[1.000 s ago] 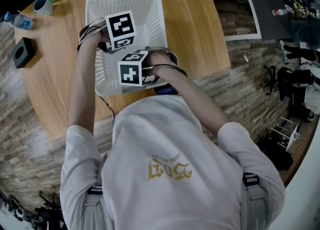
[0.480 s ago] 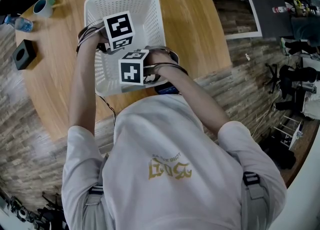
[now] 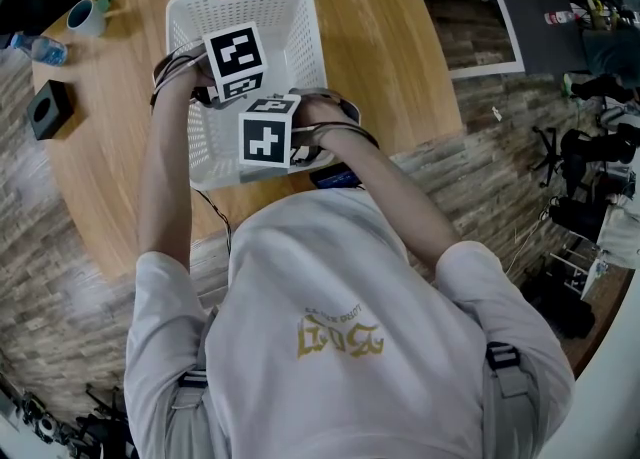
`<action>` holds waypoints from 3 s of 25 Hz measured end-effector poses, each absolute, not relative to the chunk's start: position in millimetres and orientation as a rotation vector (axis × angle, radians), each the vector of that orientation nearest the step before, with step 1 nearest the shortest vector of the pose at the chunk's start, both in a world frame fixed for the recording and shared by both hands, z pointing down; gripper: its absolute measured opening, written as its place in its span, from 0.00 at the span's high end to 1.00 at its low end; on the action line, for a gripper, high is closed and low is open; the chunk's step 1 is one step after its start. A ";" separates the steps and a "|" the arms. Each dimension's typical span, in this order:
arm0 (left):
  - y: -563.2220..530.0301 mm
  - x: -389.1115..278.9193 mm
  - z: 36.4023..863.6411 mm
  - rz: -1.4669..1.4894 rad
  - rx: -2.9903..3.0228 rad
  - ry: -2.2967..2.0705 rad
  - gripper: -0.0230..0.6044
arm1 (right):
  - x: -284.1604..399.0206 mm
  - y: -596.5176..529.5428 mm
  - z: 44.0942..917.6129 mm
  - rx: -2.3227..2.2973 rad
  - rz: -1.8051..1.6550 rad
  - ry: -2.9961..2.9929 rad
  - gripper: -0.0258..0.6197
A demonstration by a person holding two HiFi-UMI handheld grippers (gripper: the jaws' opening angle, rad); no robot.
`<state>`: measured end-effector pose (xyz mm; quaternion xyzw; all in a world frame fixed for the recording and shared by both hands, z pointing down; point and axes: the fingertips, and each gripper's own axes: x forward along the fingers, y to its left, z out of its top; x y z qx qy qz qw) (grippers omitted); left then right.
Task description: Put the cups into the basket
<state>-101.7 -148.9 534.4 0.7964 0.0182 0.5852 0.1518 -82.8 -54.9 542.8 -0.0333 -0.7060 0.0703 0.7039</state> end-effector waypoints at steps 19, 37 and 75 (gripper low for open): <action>-143.7 -102.9 519.0 1.686 2.276 -0.050 0.95 | -90.7 -59.3 517.8 -0.070 0.186 -1.749 0.88; -143.4 -98.8 508.2 1.710 2.336 -0.177 0.95 | -103.0 -60.5 498.7 -0.058 0.289 -1.921 0.91; -146.1 -108.0 426.0 1.136 2.606 -0.968 0.95 | -98.8 -100.1 447.2 0.200 0.331 -2.353 0.94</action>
